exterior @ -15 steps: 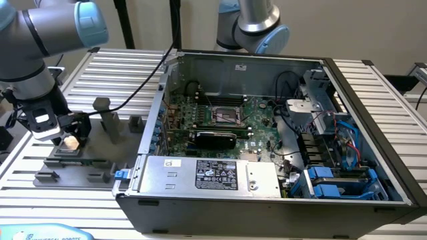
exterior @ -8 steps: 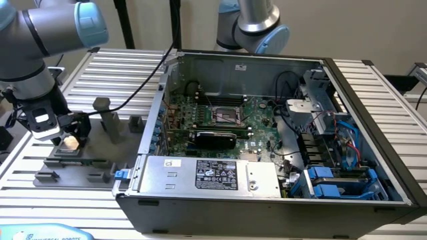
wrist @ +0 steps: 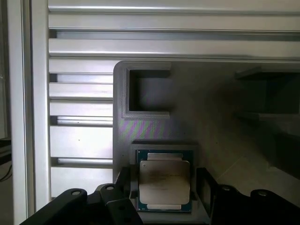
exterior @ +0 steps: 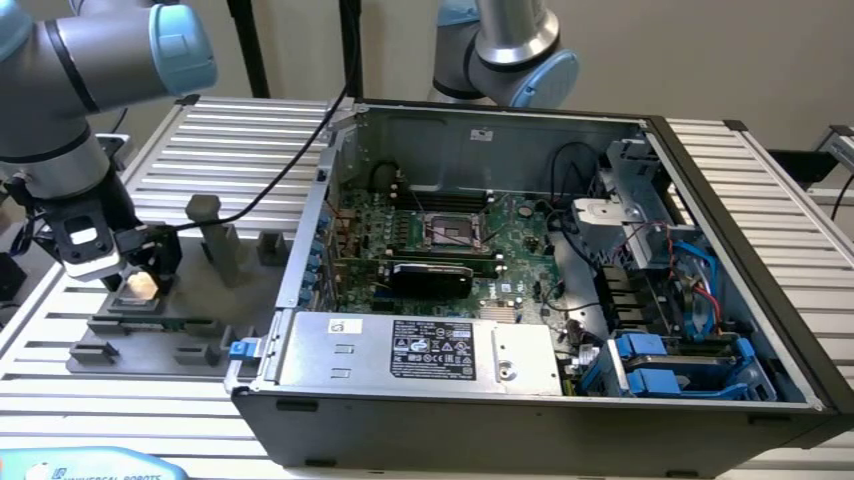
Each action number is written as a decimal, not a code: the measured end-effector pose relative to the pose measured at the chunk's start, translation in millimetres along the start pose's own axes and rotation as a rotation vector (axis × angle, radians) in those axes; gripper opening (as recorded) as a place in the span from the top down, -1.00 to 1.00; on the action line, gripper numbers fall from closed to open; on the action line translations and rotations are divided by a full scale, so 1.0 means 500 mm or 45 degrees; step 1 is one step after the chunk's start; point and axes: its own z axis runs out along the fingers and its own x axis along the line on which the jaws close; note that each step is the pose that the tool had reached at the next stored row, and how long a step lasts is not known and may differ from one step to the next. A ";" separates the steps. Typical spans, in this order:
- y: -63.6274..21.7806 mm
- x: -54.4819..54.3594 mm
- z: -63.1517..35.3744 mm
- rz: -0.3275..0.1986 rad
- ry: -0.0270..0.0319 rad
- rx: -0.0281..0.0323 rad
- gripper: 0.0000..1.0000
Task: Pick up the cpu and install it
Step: 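Pick up the cpu and move it towards the insertion slot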
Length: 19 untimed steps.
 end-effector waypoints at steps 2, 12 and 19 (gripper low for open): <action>0.000 0.000 0.000 0.000 0.0001 0.0008 -0.35; 0.000 0.000 0.000 0.000 -0.0001 0.0036 -0.17; 0.001 0.000 -0.003 0.000 0.0000 0.0043 -0.09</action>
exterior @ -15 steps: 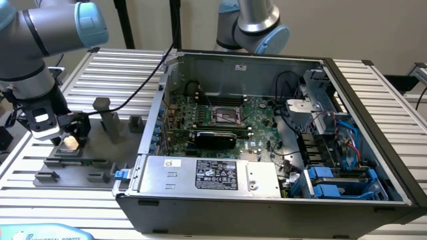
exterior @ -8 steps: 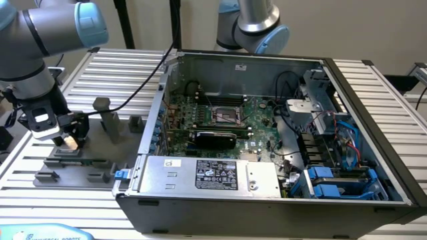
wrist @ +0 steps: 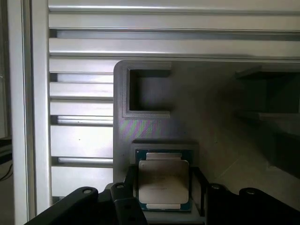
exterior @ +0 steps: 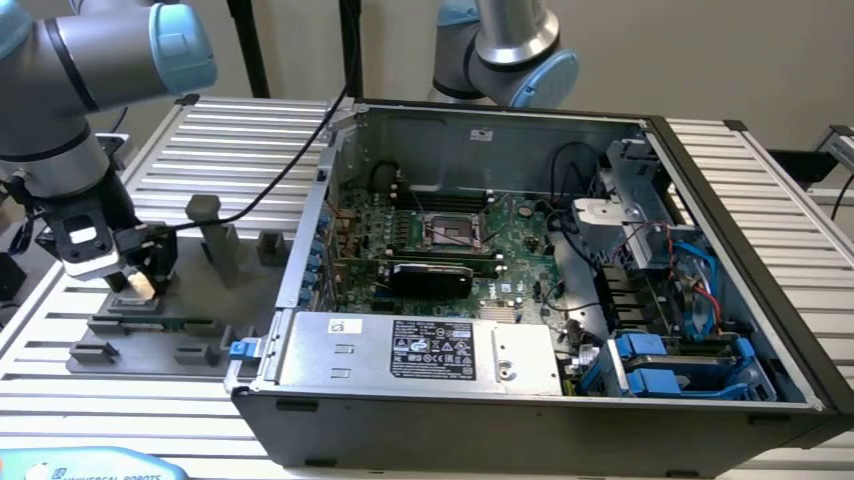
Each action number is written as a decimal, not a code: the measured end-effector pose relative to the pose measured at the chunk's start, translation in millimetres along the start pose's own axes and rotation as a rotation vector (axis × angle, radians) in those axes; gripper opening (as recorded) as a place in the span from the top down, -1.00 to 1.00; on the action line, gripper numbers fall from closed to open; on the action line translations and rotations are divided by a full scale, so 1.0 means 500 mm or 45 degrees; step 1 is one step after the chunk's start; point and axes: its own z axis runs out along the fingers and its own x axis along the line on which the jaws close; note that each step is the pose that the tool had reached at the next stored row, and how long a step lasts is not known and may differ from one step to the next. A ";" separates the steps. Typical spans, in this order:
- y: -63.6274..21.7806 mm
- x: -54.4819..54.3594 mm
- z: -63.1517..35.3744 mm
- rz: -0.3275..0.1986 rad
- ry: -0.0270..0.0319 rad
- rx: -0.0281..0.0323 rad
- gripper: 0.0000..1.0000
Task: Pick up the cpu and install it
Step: 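Pick up the cpu and move it towards the insertion slot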
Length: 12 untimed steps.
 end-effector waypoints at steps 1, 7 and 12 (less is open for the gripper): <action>0.000 0.000 -0.002 0.000 0.0000 0.0000 -0.09; 0.000 0.000 -0.027 0.000 0.0000 0.0000 -0.09; 0.000 0.001 -0.068 0.000 0.0001 0.0000 -0.09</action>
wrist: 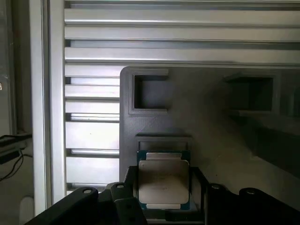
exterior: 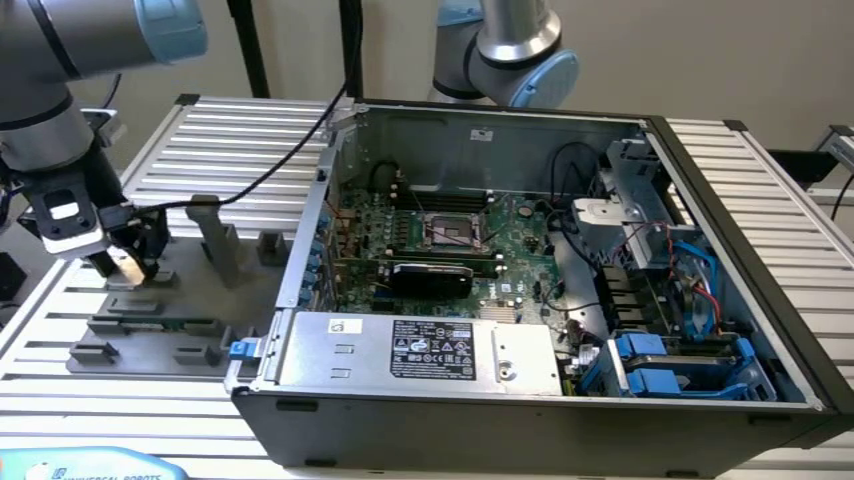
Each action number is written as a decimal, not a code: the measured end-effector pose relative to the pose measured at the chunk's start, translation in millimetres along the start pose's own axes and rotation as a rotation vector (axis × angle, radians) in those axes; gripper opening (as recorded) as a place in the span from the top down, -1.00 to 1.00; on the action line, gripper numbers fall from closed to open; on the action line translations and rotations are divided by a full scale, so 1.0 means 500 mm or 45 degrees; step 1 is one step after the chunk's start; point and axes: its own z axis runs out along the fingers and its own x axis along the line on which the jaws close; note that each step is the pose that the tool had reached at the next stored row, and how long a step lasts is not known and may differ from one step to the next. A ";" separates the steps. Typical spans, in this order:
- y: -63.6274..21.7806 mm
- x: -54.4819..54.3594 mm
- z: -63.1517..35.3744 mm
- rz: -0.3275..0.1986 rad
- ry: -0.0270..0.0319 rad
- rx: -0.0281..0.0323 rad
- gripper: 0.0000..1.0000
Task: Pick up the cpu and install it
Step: 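Pick up the cpu and move it towards the insertion slot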
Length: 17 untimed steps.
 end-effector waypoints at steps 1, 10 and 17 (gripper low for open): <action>0.000 0.000 -0.009 0.000 -0.0001 -0.0001 -0.09; -0.001 0.000 -0.091 0.000 -0.0001 -0.0001 -0.09; -0.001 -0.005 -0.155 0.000 0.0000 0.0000 -0.09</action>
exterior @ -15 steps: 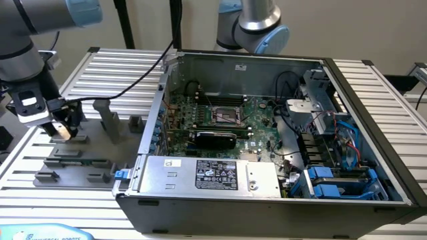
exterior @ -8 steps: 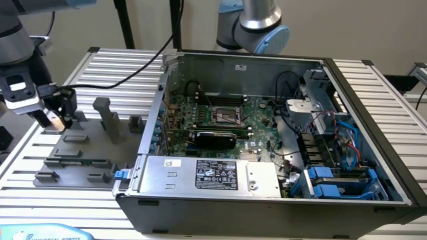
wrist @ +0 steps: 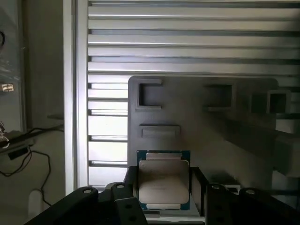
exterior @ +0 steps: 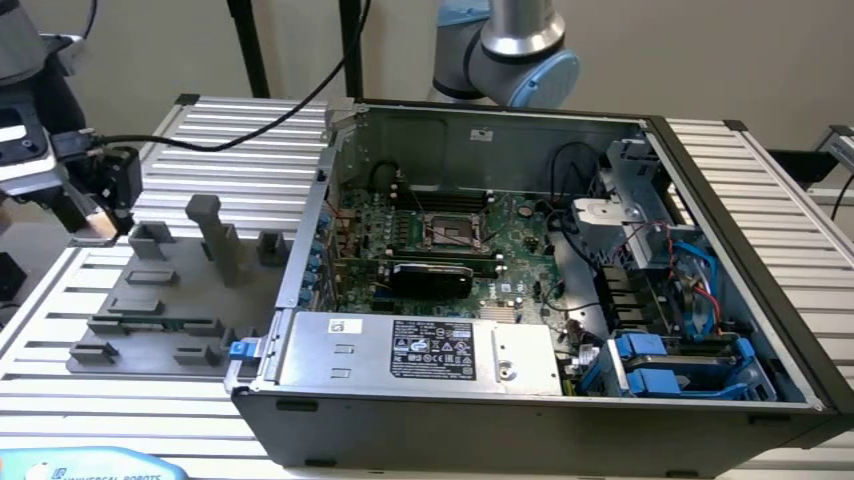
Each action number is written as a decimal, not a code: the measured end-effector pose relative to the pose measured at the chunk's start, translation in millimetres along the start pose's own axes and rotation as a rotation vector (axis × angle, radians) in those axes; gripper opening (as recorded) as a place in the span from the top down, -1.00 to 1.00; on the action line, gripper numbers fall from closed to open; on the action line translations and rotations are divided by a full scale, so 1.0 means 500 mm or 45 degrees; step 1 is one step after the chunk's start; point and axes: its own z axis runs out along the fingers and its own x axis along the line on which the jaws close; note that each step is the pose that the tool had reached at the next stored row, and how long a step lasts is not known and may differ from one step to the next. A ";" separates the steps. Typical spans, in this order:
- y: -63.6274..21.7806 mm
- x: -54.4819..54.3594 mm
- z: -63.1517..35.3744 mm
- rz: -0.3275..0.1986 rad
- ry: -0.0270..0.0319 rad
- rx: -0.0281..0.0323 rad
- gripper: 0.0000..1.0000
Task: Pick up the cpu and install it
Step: 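Pick up the cpu and move it towards the insertion slot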
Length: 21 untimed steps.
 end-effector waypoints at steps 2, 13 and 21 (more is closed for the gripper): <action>0.000 -0.004 -0.018 0.000 -0.0002 -0.0001 -0.09; 0.001 -0.077 -0.119 0.000 -0.0001 0.0000 -0.09; 0.000 -0.149 -0.180 0.000 0.0012 -0.0014 -0.09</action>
